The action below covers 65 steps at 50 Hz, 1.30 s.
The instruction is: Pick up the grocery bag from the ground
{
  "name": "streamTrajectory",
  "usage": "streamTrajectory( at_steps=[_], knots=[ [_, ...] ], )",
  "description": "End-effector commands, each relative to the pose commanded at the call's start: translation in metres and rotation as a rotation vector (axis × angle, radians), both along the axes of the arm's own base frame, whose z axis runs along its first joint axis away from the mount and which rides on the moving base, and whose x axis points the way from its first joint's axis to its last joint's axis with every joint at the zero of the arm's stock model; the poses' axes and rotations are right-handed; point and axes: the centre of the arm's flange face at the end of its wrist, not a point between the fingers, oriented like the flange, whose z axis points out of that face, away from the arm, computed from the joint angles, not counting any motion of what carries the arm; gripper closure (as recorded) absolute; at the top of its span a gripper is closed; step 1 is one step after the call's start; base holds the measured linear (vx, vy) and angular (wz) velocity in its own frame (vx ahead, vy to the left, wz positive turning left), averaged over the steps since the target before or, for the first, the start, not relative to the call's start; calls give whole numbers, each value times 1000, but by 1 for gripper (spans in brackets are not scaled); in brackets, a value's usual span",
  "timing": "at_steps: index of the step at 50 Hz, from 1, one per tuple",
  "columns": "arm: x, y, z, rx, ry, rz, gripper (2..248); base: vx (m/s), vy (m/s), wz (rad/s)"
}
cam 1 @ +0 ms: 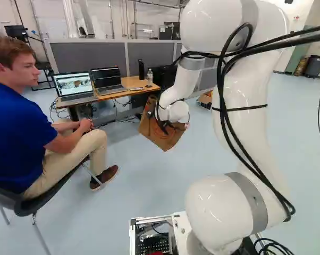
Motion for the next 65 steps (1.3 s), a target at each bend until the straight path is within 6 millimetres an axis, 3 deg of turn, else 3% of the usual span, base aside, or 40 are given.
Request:
streamTrajectory(
  at_steps=[27, 65],
  knots=[
    [-47, -9, 35, 145, -96, -137, 228, 0, 0, 0],
    [-144, -22, 75, 445, -273, -352, 228, 0, 0, 0]
  ],
)
